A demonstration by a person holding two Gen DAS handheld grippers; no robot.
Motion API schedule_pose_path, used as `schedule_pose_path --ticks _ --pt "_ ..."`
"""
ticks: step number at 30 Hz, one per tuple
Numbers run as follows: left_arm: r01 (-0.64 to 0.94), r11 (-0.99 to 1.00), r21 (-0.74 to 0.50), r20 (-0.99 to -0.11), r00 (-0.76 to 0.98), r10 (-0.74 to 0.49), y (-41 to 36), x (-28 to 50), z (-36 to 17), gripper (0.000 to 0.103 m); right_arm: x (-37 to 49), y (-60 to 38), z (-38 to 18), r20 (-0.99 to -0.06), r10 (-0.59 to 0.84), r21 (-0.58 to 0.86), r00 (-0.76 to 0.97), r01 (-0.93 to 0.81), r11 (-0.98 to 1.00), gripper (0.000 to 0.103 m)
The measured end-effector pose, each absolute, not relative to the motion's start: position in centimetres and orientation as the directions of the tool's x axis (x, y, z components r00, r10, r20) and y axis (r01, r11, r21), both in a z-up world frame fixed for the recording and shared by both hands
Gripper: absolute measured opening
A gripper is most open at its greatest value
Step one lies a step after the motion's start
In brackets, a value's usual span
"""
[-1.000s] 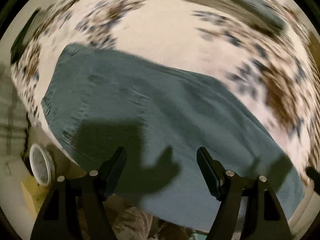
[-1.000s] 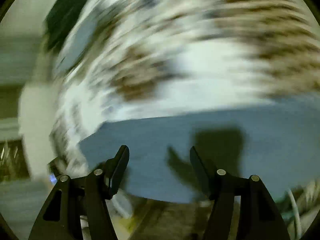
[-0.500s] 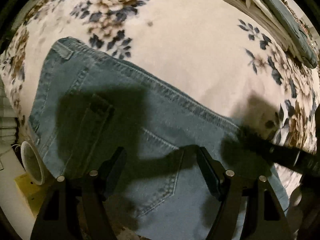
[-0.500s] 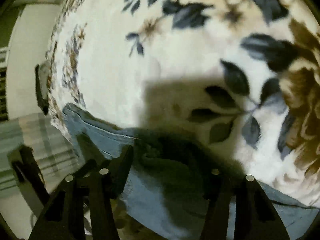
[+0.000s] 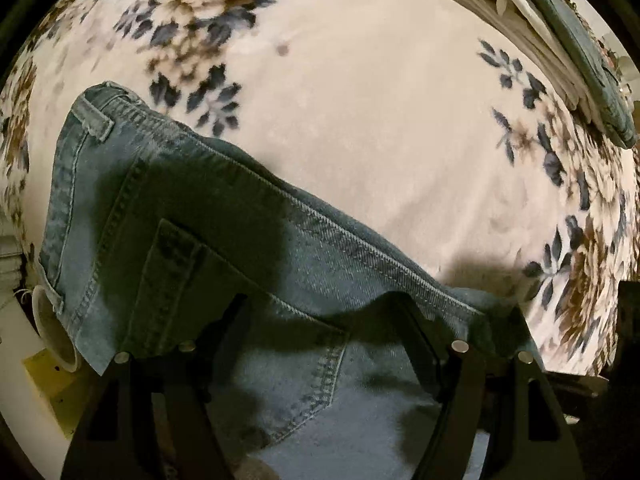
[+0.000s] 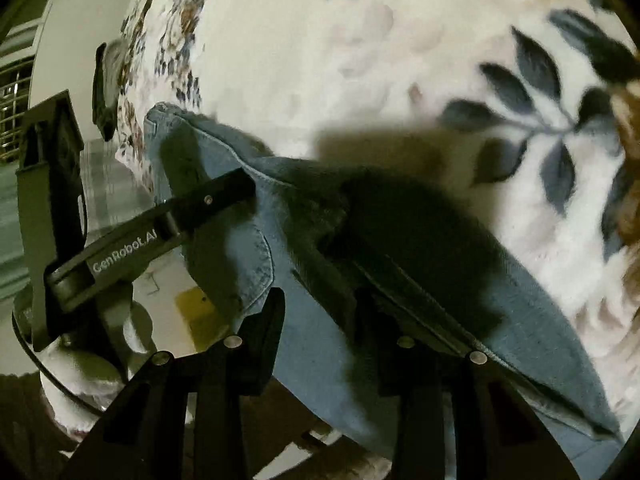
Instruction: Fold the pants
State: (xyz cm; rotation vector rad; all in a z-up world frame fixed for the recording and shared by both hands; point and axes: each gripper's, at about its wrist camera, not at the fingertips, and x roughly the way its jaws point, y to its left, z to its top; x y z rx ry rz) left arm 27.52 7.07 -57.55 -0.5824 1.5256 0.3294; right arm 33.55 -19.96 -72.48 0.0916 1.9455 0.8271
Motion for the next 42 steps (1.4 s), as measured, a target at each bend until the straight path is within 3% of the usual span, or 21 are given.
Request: schedule_pose_path --ticks 9,12,13,18,21,22,23,24,25,28,32,34,37,39,42 --pt "-0.54 0.833 -0.117 -0.993 0.042 -0.112 7.2 25.9 -58.6 0.071 36.0 -19.1 -76.9 -0.65 0.572 0.664 -0.501 -0.007 0.747 0.04" --pt "-0.538 0.838 -0.094 -0.995 0.02 -0.099 7.9 25.2 -59.2 0.071 36.5 -19.4 -76.9 -0.694 0.555 0.615 -0.46 0.023 0.788 0.017" --pt "-0.544 0.834 -0.091 -0.995 0.013 -0.099 8.4 24.9 -59.6 0.071 37.1 -20.5 -76.4 -0.68 0.6 0.635 -0.422 0.072 0.769 0.016" --pt "-0.58 0.807 -0.106 -0.993 0.013 -0.12 9.9 24.6 -60.3 0.071 37.5 -23.5 -76.2 -0.631 0.682 0.665 -0.37 0.196 0.721 0.014" --pt "-0.582 0.806 -0.107 -0.992 0.014 -0.122 10.0 24.4 -60.4 0.071 37.2 -22.6 -76.9 -0.61 0.659 0.659 -0.441 0.18 0.73 0.022" --pt "-0.577 0.81 -0.105 -0.993 0.013 -0.119 10.0 24.5 -60.5 0.071 37.2 -21.8 -76.9 -0.623 0.637 0.652 -0.454 0.151 0.744 0.024" --pt "-0.57 0.815 -0.106 -0.993 0.013 -0.12 9.9 24.5 -60.4 0.071 37.6 -21.3 -76.5 -0.698 0.566 0.6 -0.439 0.074 0.797 0.023" --pt "-0.565 0.819 -0.102 -0.993 0.014 -0.115 9.8 24.5 -60.4 0.071 38.0 -21.1 -76.1 -0.753 0.517 0.552 -0.408 0.037 0.833 0.018" --pt "-0.559 0.824 -0.094 -0.994 0.014 -0.105 9.9 24.4 -60.4 0.071 38.9 -21.6 -75.6 -0.776 0.51 0.533 -0.37 0.045 0.845 0.012" --pt "-0.563 0.821 -0.095 -0.994 0.016 -0.105 10.5 24.3 -60.3 0.071 41.3 -23.9 -72.5 -0.84 0.479 0.484 -0.256 0.046 0.874 0.01" --pt "-0.566 0.816 -0.12 -0.991 0.017 -0.134 10.8 23.5 -60.2 0.071 39.5 -23.2 -69.3 -0.802 0.495 0.541 -0.335 -0.057 0.839 0.013" --pt "-0.557 0.822 -0.119 -0.991 0.02 -0.131 9.9 23.7 -59.9 0.071 37.2 -21.7 -69.8 -0.787 0.442 0.537 -0.43 -0.123 0.835 0.019" --pt "-0.526 0.844 -0.107 -0.993 0.024 -0.112 9.2 23.5 -59.6 0.071 34.6 -19.9 -72.8 -0.776 0.366 0.506 -0.513 -0.161 0.847 0.019" --pt "-0.504 0.858 -0.097 -0.995 0.024 -0.098 8.6 24.1 -59.5 0.071 35.3 -20.5 -74.4 -0.814 0.347 0.45 -0.466 -0.129 0.883 0.019" --pt "-0.486 0.87 -0.087 -0.996 0.031 -0.082 8.1 24.5 -59.1 0.071 38.0 -23.6 -73.9 -0.828 0.467 0.467 -0.312 0.079 0.881 0.019"
